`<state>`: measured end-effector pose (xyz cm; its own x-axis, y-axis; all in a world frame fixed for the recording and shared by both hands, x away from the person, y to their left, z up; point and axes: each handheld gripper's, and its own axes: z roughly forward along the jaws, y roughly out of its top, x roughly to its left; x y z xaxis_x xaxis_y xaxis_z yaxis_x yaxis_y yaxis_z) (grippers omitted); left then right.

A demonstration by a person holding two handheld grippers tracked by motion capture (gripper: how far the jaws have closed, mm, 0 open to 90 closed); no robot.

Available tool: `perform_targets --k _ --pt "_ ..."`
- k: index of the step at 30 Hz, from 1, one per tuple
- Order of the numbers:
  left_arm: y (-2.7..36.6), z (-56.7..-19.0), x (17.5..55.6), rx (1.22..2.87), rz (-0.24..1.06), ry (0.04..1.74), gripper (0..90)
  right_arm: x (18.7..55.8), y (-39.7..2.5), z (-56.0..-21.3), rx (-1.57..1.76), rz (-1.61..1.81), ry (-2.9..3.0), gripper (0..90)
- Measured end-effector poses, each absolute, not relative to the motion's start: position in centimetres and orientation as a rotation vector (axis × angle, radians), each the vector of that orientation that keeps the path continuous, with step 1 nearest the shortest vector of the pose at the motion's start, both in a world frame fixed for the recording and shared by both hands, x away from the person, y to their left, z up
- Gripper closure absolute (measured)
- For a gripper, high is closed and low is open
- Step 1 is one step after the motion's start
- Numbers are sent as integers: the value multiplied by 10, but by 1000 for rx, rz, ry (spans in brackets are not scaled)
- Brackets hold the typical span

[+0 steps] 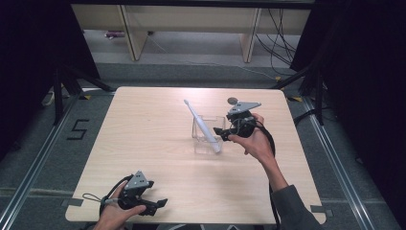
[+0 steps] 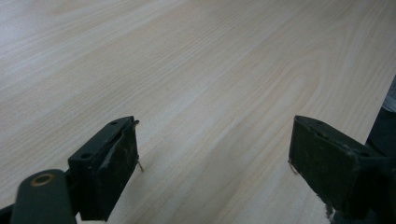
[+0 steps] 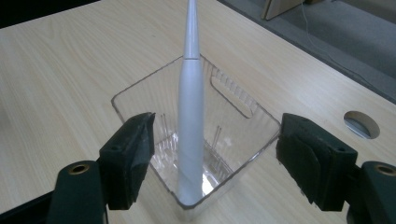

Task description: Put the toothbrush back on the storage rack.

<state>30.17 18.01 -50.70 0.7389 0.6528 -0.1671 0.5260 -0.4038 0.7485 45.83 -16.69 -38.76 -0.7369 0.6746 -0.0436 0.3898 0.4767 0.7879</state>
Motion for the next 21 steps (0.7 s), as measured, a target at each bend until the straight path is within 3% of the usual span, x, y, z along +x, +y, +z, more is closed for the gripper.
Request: perform_targets --k 21 --pt "180 -507 301 2097 193 882 150 428 -194 -395 862 1185 2326 255"
